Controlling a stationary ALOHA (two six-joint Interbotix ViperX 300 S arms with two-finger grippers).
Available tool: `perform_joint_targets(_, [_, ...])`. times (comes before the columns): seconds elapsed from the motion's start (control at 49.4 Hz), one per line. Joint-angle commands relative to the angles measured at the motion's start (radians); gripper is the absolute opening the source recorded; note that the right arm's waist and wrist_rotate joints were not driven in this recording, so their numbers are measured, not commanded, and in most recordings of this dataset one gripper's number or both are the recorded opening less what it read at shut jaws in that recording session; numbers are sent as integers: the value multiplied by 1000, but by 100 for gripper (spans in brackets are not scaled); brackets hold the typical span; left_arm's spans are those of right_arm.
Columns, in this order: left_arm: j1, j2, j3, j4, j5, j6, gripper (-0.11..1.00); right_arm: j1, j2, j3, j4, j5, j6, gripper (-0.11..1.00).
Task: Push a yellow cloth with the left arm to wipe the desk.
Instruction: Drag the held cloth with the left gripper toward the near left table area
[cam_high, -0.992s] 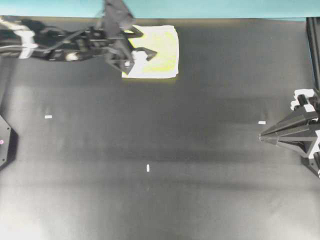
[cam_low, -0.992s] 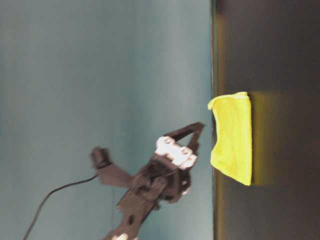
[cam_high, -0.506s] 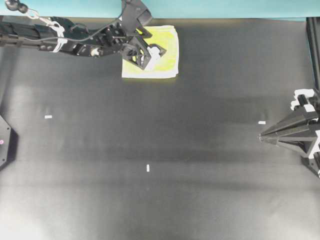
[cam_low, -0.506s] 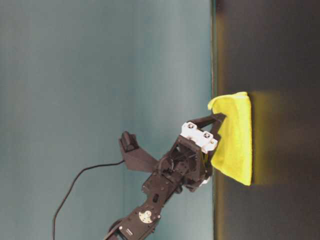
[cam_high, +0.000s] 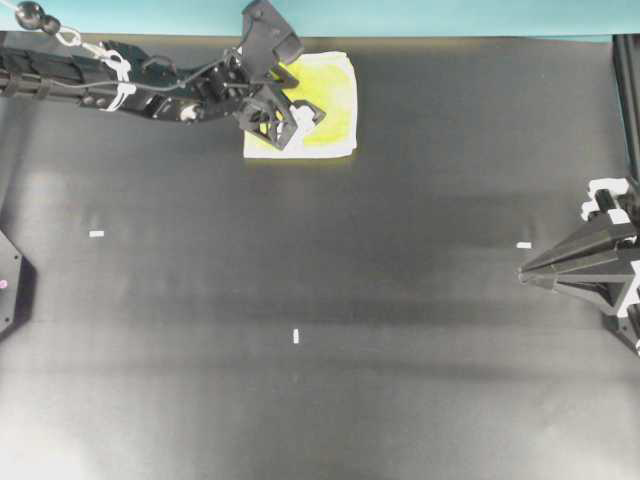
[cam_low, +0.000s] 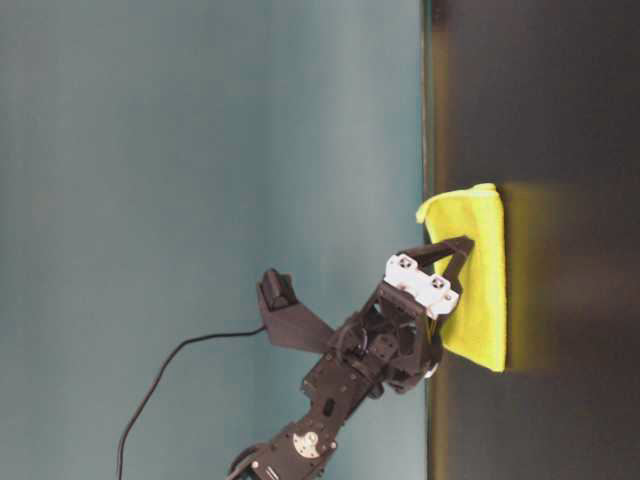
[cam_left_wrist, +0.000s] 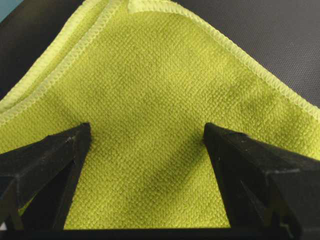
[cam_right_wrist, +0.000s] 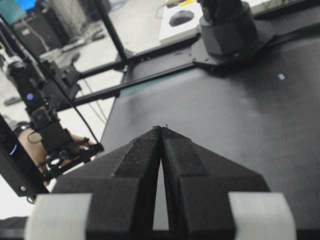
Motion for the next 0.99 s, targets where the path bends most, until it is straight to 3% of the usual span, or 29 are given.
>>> perform_joint_targets(0.0, [-20, -8, 26, 3, -3, 3, 89, 0, 5, -6, 0, -12, 0, 1])
perform_joint_targets(0.304, [-74, -57, 161, 3, -29, 12, 89, 0, 5, -5, 0, -12, 2, 1])
perform_joint_targets(0.972, [-376, -206, 436, 3, -176, -5, 89, 0, 5, 3, 2, -35, 2, 1])
